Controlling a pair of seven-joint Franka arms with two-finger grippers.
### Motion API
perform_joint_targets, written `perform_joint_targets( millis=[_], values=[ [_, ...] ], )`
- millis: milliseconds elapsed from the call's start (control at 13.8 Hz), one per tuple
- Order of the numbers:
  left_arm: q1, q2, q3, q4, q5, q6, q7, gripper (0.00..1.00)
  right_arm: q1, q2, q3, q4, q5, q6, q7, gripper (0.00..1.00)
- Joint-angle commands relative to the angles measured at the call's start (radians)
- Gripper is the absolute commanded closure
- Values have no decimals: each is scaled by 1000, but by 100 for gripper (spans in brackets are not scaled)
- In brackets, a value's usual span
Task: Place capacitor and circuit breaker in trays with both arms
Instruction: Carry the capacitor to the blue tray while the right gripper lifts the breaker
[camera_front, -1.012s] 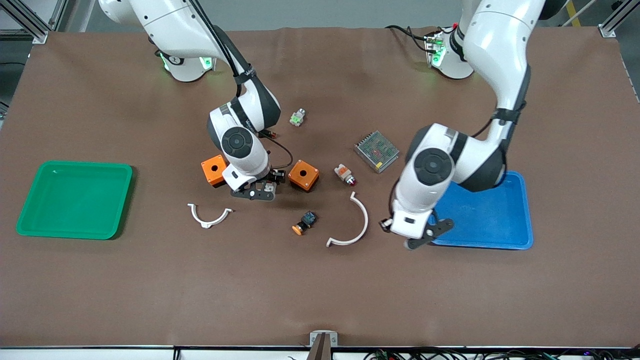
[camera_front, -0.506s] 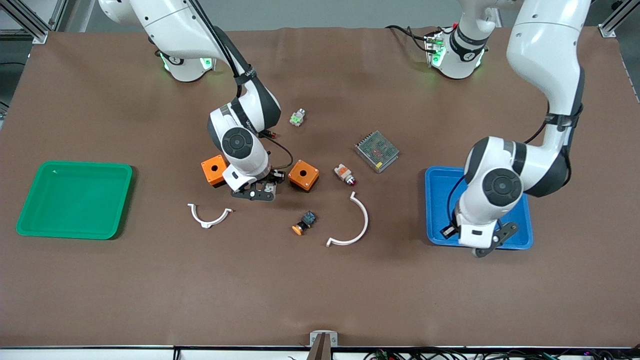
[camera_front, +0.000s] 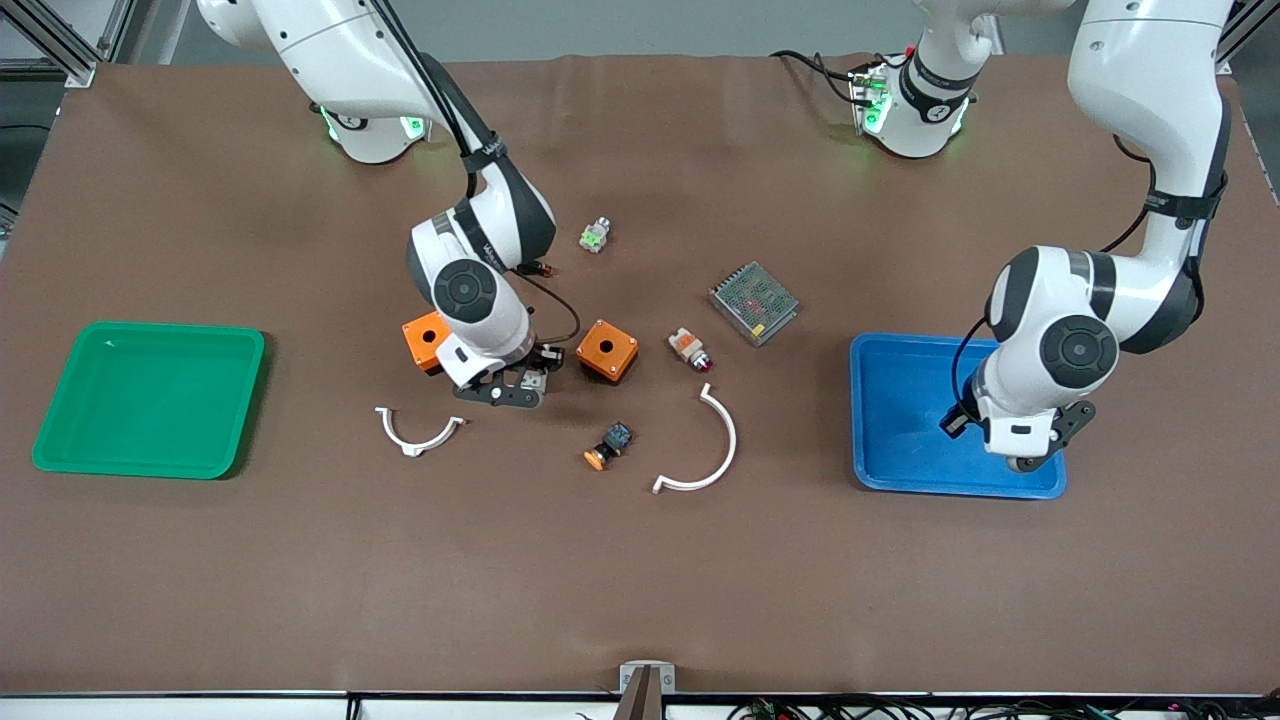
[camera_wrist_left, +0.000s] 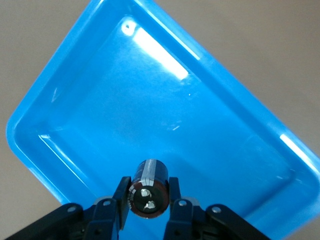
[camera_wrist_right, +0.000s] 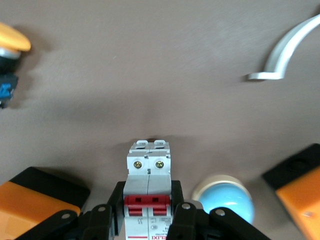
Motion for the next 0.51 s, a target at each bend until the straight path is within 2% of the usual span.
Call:
perform_joint_targets(
  millis=[0, 145, 289, 434],
  values=[
    [42, -35, -12, -106, 19, 108, 24, 96, -83, -88, 10, 50, -10, -181, -4, 88],
    [51, -35, -12, -173, 19, 205, 27, 96, -150, -132, 10, 98, -29, -308, -5, 90],
    [62, -34, -12, -184, 19, 222, 42, 96, -242, -186, 10, 118, -65, -408, -88, 90],
    [64, -29, -12, -186, 19, 222, 44, 87, -363, -222, 10, 120, -72, -459, -250, 90]
  ],
)
